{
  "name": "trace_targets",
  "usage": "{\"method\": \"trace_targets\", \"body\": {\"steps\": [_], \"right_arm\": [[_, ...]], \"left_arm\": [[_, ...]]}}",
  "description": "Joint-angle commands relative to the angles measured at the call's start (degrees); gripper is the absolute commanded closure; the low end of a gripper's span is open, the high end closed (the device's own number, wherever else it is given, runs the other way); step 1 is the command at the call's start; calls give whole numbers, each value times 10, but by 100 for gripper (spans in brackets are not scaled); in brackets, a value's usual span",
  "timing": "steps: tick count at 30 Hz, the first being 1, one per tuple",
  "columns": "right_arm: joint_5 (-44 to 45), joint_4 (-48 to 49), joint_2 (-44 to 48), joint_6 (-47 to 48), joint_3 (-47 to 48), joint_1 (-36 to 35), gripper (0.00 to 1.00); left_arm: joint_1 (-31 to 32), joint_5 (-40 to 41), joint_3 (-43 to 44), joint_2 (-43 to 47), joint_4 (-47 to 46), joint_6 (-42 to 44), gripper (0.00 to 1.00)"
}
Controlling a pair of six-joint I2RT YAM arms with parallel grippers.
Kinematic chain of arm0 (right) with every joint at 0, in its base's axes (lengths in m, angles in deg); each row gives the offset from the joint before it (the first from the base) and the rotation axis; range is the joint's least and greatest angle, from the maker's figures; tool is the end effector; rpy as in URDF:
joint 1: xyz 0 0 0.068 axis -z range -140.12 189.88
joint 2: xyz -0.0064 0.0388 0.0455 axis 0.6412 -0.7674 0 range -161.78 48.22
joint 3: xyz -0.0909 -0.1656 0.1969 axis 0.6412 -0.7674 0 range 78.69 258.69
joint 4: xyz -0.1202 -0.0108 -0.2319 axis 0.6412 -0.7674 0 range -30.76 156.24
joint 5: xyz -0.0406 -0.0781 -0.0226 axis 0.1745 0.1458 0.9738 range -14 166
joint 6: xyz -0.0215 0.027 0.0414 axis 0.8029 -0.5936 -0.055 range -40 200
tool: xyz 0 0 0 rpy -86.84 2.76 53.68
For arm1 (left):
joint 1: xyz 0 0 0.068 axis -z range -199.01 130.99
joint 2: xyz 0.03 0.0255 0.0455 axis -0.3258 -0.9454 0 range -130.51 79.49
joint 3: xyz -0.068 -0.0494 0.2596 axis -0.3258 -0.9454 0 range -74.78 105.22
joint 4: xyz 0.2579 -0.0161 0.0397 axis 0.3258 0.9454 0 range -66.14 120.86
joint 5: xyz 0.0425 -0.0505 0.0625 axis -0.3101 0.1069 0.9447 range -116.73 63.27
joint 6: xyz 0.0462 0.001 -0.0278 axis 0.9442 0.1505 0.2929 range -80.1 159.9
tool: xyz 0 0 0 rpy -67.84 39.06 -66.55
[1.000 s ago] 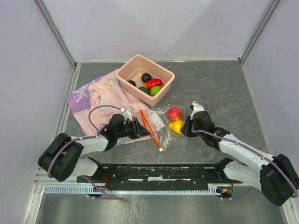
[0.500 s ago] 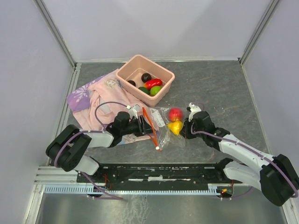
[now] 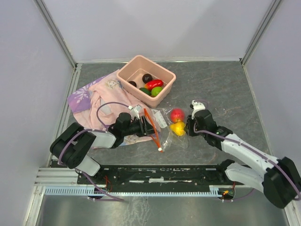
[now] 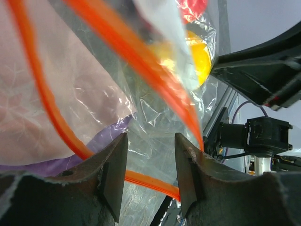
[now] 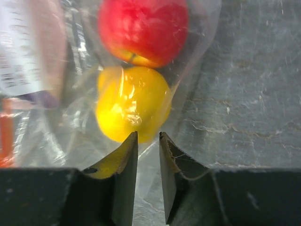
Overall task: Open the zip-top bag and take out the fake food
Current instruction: Pick up the fake fruit from the zipper food storage bag.
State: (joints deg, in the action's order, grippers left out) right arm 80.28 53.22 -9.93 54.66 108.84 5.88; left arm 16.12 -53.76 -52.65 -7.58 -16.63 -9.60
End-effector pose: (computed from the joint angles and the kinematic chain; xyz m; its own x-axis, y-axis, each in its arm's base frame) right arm 0.1737 0.1139 0.2039 -0.7103 0.0356 -0.7030 -0.2290 0.9327 0.2787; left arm 0.2040 -0.1635 0.1369 -0.8669 -0.2182 -0.4483 0.2953 0.4997 -0.8143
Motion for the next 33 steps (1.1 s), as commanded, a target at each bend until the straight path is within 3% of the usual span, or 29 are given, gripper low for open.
{"method": "trace_targets", "body": {"steps": [1,12,20,26,33], "right_arm": [[54,29,-39,-9,27,2,70],[37,70,-126,53,38,1,72],[-87,69,-225,83,72,1,76],[-89,53,-142,91,55,1,74],[-40,21,-22,84,71,0,58]], "left_arm": [[3,-3,8,-8,-42,-7,49],[7,-2,29,-42,-41,8,46],[9,-3,42,-41,-42,16,45],[9,-4,36,-38,-49,17,44],[9,-9,25,-30,-79,-4,44]]}}
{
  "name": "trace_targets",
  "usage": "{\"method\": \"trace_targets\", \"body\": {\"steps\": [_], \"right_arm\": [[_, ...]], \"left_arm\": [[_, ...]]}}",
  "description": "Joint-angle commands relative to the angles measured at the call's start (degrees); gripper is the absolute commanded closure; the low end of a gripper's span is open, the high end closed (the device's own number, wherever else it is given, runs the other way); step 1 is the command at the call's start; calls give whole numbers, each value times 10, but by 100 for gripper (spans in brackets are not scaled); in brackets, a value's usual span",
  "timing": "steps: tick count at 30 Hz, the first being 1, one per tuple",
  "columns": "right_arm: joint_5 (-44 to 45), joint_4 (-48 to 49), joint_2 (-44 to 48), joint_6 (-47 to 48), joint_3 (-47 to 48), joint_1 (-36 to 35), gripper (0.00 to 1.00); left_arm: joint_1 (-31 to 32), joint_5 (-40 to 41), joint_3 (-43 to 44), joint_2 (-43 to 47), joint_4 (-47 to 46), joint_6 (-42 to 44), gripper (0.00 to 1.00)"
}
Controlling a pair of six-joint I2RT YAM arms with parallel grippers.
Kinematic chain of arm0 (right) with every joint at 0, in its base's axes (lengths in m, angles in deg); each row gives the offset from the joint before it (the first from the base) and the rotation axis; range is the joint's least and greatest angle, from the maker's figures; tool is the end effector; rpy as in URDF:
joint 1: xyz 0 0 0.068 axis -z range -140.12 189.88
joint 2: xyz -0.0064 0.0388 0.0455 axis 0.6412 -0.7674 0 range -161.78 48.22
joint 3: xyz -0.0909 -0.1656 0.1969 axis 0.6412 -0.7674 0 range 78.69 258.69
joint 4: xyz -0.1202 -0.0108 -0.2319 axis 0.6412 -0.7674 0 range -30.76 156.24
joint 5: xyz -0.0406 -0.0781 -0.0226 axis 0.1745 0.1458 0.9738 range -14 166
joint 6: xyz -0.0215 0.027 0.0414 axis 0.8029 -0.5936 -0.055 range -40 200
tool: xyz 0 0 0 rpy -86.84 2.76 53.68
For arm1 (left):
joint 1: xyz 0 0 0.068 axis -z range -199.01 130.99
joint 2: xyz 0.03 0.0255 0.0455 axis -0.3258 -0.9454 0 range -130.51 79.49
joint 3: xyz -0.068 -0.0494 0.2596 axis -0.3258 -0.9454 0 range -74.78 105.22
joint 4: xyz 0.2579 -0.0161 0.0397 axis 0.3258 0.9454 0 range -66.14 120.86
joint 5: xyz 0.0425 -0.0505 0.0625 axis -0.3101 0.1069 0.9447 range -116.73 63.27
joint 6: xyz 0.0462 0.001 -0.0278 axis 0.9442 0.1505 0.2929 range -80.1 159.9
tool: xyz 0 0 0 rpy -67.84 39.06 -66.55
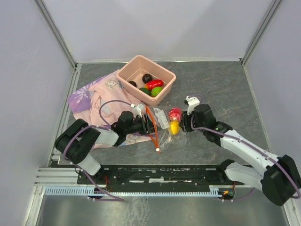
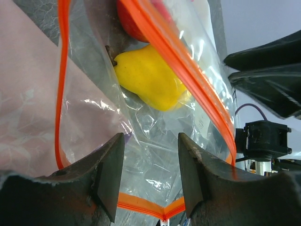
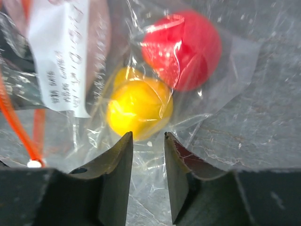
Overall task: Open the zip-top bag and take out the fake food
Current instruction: Pick up the fake fruit from the zipper food storage bag.
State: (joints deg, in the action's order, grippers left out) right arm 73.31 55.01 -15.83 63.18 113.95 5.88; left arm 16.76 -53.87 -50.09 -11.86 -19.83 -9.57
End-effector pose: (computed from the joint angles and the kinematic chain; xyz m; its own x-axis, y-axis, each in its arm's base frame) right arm 0.1913 0.1310 0.2151 -0.6805 -0.1104 -0.7244 -0.4090 0.8775 0.2505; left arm 0.2141 -0.1744 0.1351 -0.8601 -0.2139 -0.4631 0.3189 0.4832 -0.8154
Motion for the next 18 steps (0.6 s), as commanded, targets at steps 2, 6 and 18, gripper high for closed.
{"method": "trace_targets", "body": {"steps": [2,6,18], "right_arm": [[48,17,21,-5,20,1,55],[60,0,-70,-6,63,0,56],[45,30,-173,30,93,1,74]], "left_arm": [[3,-8,-1,10,-53,-7,44],[3,-14,-1,3,-73,-24,44],[3,2,11,-29,-81,-22,43]]}}
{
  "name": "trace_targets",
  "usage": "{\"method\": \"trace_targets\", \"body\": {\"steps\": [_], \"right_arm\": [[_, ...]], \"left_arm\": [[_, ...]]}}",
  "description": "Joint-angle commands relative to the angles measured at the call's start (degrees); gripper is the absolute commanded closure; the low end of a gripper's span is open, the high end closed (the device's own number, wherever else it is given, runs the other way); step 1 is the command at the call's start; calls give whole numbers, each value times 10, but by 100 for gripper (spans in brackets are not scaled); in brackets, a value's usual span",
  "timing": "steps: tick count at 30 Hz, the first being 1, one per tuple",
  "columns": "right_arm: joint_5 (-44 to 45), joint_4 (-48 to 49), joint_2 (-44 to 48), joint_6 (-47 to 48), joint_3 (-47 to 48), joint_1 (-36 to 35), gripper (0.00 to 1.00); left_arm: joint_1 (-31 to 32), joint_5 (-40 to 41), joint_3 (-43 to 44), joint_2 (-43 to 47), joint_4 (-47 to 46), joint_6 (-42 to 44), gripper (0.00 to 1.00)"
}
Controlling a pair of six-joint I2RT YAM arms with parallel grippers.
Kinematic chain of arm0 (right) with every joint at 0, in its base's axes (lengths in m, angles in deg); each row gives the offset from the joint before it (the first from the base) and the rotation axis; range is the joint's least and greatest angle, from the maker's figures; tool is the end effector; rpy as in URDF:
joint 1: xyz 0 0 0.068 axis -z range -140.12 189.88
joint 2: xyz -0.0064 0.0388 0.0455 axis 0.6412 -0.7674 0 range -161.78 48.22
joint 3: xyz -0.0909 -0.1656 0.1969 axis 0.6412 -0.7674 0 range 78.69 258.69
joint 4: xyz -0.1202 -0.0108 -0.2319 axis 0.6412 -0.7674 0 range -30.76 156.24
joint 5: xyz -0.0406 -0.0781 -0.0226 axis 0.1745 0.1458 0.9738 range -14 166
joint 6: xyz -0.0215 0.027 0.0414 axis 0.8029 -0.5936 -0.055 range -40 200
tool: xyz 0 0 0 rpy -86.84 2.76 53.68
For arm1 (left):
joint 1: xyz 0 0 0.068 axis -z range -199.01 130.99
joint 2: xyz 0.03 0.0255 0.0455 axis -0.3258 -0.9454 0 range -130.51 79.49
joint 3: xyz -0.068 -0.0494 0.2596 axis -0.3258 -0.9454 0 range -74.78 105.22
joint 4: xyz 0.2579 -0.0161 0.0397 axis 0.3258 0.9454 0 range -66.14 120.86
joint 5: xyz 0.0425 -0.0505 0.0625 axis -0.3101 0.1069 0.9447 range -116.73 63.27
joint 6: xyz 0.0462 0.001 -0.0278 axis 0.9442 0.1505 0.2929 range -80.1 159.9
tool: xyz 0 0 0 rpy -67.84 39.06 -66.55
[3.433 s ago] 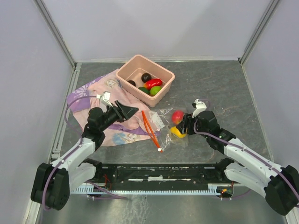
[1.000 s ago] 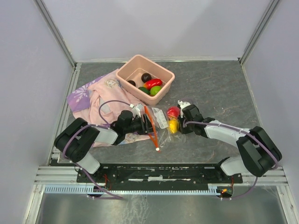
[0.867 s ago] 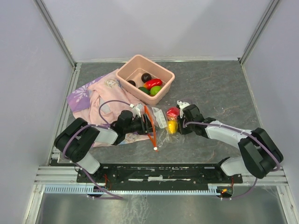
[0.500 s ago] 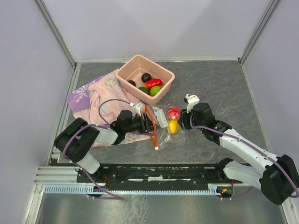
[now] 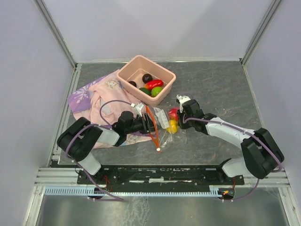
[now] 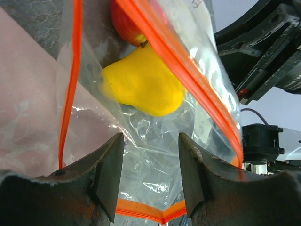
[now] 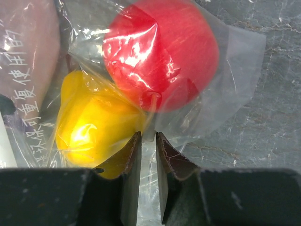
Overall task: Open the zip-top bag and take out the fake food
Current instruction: Pick up the fake fruit from the zipper food storage bag.
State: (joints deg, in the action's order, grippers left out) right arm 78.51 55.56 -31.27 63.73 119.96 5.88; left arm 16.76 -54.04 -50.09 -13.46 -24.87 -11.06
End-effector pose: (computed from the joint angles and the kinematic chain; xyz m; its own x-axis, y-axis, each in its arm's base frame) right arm 0.2275 0.1515 0.1862 -0.7494 -0.1679 -0.6404 -0.3384 0.9286 0.1525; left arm 0.2173 -0.1768 0.1365 -0.8467 -0.2405 -0.4746 0.3375 0.4468 -0.8286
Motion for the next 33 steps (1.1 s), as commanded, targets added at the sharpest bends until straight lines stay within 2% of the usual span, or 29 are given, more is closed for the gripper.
{"method": "trace_targets", "body": {"steps": [1,7,14,23,27,33], "right_arm": [[-13,28,-25,29,37,0,74],[-73,27,-69,54,72,-9,72],[-134,52,-73,60,67,-20,71],[-103,53,-57,48,62,-18,71],[-88,69,-12,37,48,-16,70],[-54,81,44,46,48,-14,70]], "left_arm": [[3,6,14,-18,-31,-6,43],[3,24,29,-21,-21,1,40],[4,39,39,10,29,51,38],[4,91,41,114,172,97,36],[4,109,35,135,169,61,33],[4,106,23,118,90,0,33]]}}
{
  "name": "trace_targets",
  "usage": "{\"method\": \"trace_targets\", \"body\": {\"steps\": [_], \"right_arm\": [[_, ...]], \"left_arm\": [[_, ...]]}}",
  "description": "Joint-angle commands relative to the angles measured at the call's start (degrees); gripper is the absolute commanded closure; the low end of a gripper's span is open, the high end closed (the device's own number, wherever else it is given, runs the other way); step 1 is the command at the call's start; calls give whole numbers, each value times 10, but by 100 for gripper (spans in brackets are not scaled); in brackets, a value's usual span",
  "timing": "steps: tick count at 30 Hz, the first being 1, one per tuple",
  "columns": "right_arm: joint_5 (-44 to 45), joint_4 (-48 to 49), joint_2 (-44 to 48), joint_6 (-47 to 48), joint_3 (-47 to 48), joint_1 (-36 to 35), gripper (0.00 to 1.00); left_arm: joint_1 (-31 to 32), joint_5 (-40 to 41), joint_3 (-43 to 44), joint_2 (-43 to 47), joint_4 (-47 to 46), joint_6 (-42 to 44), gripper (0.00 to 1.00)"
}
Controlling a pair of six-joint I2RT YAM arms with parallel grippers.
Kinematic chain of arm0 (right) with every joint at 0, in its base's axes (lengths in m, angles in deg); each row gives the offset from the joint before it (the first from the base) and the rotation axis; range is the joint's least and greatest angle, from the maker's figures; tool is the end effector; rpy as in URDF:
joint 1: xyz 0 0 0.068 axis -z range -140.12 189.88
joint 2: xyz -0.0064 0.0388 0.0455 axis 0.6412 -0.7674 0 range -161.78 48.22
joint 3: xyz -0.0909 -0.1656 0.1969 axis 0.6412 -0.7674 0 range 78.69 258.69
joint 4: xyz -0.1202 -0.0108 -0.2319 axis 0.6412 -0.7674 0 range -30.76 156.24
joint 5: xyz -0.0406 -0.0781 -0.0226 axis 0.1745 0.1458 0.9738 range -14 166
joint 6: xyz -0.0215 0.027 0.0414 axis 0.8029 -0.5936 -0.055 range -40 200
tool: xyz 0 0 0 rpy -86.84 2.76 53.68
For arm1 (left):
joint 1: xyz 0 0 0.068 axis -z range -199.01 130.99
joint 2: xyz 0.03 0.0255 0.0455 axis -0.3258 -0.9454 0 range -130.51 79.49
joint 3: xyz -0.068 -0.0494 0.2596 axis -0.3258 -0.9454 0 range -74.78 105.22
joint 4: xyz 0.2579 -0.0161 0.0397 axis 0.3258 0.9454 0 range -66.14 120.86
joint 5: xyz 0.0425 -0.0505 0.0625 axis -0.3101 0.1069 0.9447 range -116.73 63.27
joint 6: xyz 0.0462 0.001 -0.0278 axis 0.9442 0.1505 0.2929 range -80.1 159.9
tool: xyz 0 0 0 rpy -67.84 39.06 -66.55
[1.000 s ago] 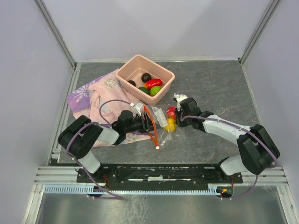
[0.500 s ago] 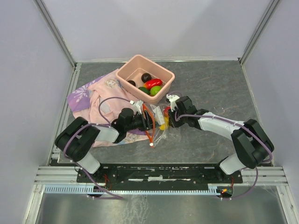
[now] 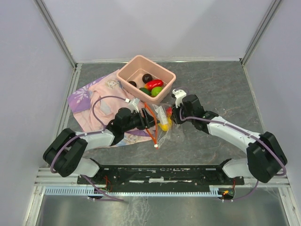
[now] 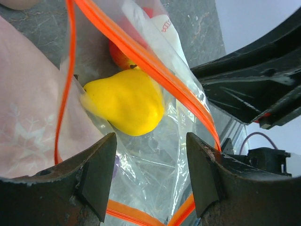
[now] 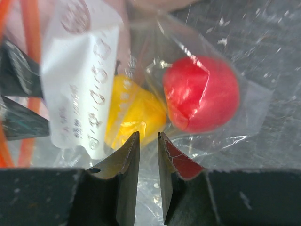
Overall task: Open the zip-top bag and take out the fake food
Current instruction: Pick up the fake fruit from the zipper food storage bag.
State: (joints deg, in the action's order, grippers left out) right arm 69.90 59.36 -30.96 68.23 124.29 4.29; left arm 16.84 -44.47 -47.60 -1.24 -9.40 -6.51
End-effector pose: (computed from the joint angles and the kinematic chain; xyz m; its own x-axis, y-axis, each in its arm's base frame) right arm 0.2343 0.1723 0.2164 -0.6479 -0.2143 -0.7309 -0.5233 0.8225 0.2227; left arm 0.2145 -0.1685 0.1752 -0.7656 -0.2979 -0.5703 0.3408 0.5641 -0.7521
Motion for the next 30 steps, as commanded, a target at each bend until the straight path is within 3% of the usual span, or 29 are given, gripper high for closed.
{"method": "trace_targets", "body": {"steps": [1,9,20,30], "right_arm": [[35,47,40,2,8,2,70],[34,50,-53,-12,44,3,72],[7,39,-96,-23,30,2,77],[-35,60,-101,-40,14,3,79]], "left_arm": [[4,8,-2,-12,-77,-55,33],[8,2,1,-65,-132,-86,33],[20,12,16,-120,-144,-89,32],[34,17,27,-100,-77,8,28]]}}
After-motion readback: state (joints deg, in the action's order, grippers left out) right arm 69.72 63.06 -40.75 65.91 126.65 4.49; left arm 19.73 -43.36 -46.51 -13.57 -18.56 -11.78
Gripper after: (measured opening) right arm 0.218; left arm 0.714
